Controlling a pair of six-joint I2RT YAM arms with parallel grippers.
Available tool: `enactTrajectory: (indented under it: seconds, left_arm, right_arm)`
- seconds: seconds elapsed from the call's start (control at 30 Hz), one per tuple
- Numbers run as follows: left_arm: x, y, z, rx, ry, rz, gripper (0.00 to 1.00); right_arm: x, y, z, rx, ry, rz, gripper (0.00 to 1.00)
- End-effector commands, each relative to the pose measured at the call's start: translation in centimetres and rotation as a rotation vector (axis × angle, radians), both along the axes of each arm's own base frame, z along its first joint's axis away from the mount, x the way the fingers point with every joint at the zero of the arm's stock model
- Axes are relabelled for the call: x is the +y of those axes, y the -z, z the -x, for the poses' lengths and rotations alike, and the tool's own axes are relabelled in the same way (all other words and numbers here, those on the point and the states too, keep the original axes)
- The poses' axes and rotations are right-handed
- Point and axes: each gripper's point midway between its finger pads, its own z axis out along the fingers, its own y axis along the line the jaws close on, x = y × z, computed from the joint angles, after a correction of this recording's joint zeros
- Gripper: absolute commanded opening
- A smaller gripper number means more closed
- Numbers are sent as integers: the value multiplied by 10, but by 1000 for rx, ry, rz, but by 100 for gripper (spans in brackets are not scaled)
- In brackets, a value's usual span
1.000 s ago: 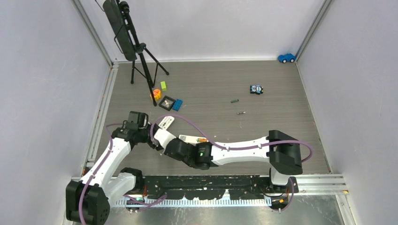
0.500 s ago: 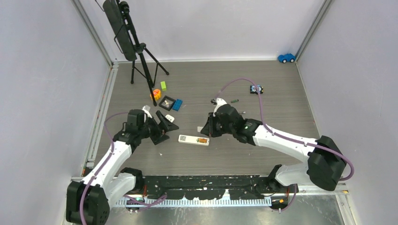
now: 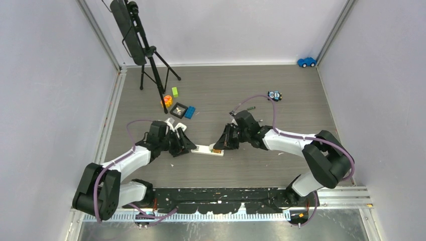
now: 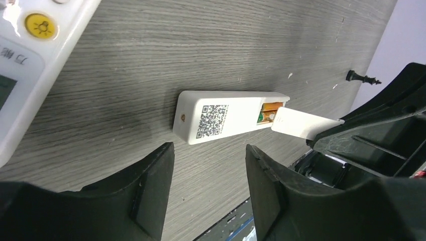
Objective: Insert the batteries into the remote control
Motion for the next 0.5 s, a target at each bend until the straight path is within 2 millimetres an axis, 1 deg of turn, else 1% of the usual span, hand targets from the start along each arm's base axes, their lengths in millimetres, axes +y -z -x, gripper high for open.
enactTrajectory:
  seconds: [0.0, 0.07, 0.27, 0.47]
  left_arm:
    - [-4, -14, -21, -124, 33, -21, 55]
    - [-5, -13, -21, -121, 43, -24, 55]
    - [-8, -8, -20, -98, 61, -28, 55]
    - [-11, 2, -18, -54, 78, -33, 53]
  right_arm:
    - [12, -9, -1, 29, 7, -79, 0]
    - [9, -3, 1, 42, 17, -60, 0]
    - [2, 8, 6, 66, 29, -28, 0]
    - [-2, 18, 9, 79, 34, -16, 0]
